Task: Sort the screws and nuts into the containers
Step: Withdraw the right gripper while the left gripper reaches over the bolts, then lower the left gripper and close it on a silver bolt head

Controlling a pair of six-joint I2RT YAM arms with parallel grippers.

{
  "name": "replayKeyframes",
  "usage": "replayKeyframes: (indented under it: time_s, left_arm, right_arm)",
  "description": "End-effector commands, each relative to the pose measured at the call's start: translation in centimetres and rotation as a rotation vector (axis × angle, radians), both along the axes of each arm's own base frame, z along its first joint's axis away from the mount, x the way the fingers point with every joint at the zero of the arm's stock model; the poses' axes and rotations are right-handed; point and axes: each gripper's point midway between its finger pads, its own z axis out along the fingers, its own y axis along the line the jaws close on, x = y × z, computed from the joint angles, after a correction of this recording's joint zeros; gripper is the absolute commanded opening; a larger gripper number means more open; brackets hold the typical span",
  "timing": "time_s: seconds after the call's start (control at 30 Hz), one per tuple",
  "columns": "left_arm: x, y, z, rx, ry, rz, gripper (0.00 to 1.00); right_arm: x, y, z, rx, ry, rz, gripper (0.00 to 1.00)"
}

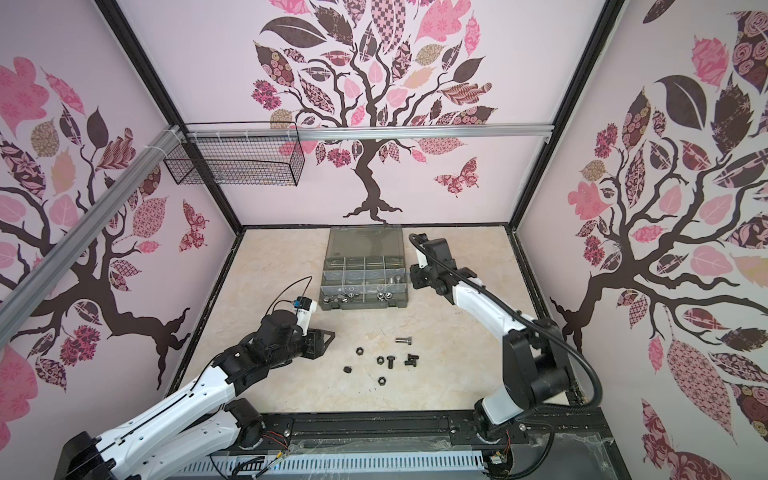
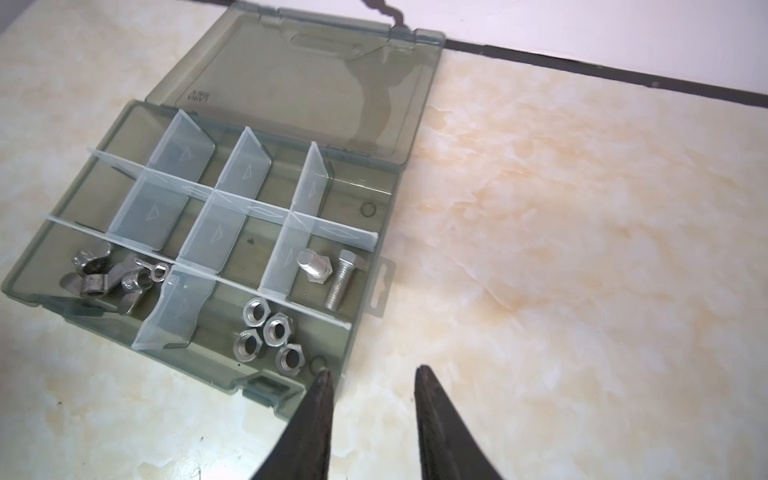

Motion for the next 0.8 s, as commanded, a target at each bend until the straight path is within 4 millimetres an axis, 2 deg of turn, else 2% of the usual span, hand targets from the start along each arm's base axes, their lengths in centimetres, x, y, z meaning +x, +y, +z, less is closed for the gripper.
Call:
replayKeyframes:
  time_s: [0.0,0.13,0.3,0.5,0.77]
  left_arm:
    - [0.7,-2.5,1.9,0.035,-0.082,-0.099,0.51]
    - [0.4,-5.6,0.6,0.093,-0.049,-0.220,0.50]
    - [0.5,-9.3,-0.9,0.172,-0.040,-0.385,0.50]
    - [0.5,-13.6,-2.2,0.287,-0.071,-0.581,0.50]
    - [1.2,-18.6,-3.8,0.317,-0.082,-0.728,0.50]
  right_arm:
    - [-2.1,-2.1,0.2,0.093,0.001,-0.116,0.37]
    - [-4.8,-4.3,-1.0,0.114,0.028,-0.208,0.38]
    - [-7.0,-6.7,-2.2,0.157,0.056,-0.327,0.41]
    - [-8.6,-8.1,-2.3,0.189,0.060,-0.405,0.42]
    - [-9.9,-9.7,-1.7,0.197,0.049,-0.477,0.45]
